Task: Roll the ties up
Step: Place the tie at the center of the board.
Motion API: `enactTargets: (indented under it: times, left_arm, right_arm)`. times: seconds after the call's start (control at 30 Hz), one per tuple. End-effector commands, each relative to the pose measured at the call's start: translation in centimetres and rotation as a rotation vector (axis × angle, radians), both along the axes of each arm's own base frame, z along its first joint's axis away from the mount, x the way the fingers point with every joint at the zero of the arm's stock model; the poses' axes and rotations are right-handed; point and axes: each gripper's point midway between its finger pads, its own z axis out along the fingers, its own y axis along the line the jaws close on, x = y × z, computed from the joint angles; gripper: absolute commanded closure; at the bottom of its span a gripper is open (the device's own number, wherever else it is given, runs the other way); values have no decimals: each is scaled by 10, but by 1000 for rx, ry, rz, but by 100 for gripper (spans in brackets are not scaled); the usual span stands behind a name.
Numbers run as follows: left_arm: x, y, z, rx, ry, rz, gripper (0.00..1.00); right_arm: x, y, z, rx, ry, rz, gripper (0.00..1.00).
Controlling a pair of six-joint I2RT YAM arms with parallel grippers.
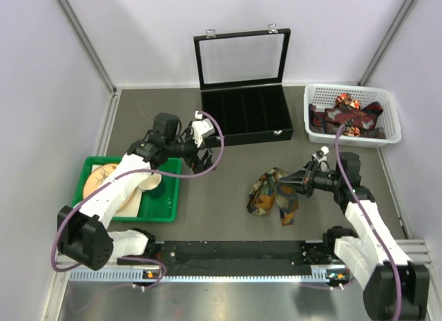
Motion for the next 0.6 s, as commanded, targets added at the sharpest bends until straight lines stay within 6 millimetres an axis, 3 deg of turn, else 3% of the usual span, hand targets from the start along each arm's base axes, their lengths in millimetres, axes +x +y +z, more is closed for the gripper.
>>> enactTargets:
  times: [0.0,0.07,0.23,0.47,0.5,0.53,0.57]
  left_arm:
    - [-6,2,-12,46,5,-25,1]
    - [-4,2,-13,53,12,-23,1]
    - [-5,-6,-27,64,50,-50,1]
    - [-19,-43,-44,88,66,-198,2]
    - [-15,-49,-45,88,69,-208,2]
    - [-15,-54,-44,83,76,-217,2]
    - [-14,-58,-42,71,84,-217,2]
  right_arm:
    - [16,-36,-73,-48,429,-268,100]
    - [27,-55,-90,-66,479,-358,100]
    - [49,-87,-103,-103,525,-483,100]
    - [37,-105,-130,-171,631,-556,100]
    - [39,-115,-131,-173,642,-594,100]
    - [39,-124,-135,-199,642,-612,95]
    - [39,-129,-136,-204,653,-626,66]
